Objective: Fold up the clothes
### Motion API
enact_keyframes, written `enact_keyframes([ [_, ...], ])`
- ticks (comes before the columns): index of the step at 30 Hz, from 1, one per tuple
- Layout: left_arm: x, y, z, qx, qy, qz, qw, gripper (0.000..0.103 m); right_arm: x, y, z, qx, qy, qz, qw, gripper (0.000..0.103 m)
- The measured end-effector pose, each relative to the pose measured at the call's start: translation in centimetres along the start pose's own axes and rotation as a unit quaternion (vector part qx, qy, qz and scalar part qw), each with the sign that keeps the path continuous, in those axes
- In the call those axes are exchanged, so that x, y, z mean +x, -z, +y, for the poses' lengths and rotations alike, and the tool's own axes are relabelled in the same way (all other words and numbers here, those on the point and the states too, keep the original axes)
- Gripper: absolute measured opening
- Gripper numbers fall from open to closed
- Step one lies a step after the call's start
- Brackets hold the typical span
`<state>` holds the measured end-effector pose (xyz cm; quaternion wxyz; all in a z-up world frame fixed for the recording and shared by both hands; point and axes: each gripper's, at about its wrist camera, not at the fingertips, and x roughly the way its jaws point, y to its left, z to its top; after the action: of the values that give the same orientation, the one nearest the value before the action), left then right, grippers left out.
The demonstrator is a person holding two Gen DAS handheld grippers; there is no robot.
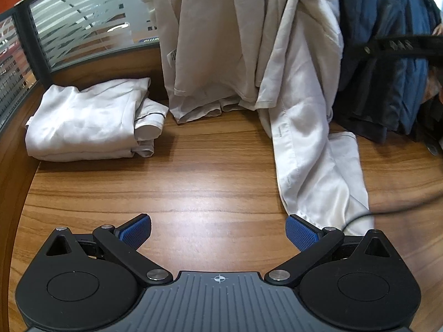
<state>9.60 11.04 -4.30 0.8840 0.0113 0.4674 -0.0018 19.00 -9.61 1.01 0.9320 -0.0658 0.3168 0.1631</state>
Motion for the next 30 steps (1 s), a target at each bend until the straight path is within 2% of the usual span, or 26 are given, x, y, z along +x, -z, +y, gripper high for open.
enact_keyframes([
  [4,1.2,-0.9,0.3,-0.01,0.007,0.002,0.9999,0.103,4.0,-2.2,-0.7,-0.01,0.005,-0.006,1.0,0.068],
  [7,1.8,-1.8,0.0,-0.002,0.018,-0.011,0.9998,0.103,6.4,-3.4,-1.3,-0.02,0.007,-0.007,1.0,0.067],
  [9,2.1,-2.7,-0.3,0.005,0.026,-0.021,0.9994,0.103,7.5,-3.9,-1.7,-0.022,0.001,-0.003,1.0,0.049],
  [10,2.0,-3.3,-0.4,0.005,0.031,-0.031,0.999,0.103,7.8,-4.0,-1.8,-0.02,-0.003,0.001,1.0,0.018],
  [11,1.7,-4.0,-0.4,-0.001,0.039,-0.045,0.9983,0.103,8.2,-4.1,-2.0,-0.018,-0.007,0.006,1.0,0.004],
  [13,1.0,-5.5,-0.4,-0.02,0.059,-0.071,0.9955,0.103,8.2,-4.0,-2.1,-0.016,-0.017,0.01,1.0,0.004],
  [15,0.2,-7.1,-0.2,-0.049,0.095,-0.09,0.9902,0.103,7.4,-3.3,-2.0,-0.014,-0.028,0.006,0.999,0.003],
  [19,0.1,-10.3,-0.9,-0.095,0.156,-0.091,0.9789,0.103,5.0,-1.8,-0.9,-0.022,-0.05,-0.002,0.998,0.003],
  [24,0.7,-12.6,-2.9,-0.11,0.177,-0.089,0.974,0.1,1.7,-0.1,0.7,-0.021,-0.066,-0.006,0.998,0.003],
  [27,0.6,-13.2,-3.3,-0.127,0.199,-0.088,0.9679,0.094,-0.1,0.9,1.3,-0.011,-0.075,-0.003,0.997,0.003],
  [30,0.6,-13.6,-4.1,-0.133,0.208,-0.08,0.9657,0.087,-2.0,2.1,1.3,0.003,-0.086,0.003,0.996,0.003],
])
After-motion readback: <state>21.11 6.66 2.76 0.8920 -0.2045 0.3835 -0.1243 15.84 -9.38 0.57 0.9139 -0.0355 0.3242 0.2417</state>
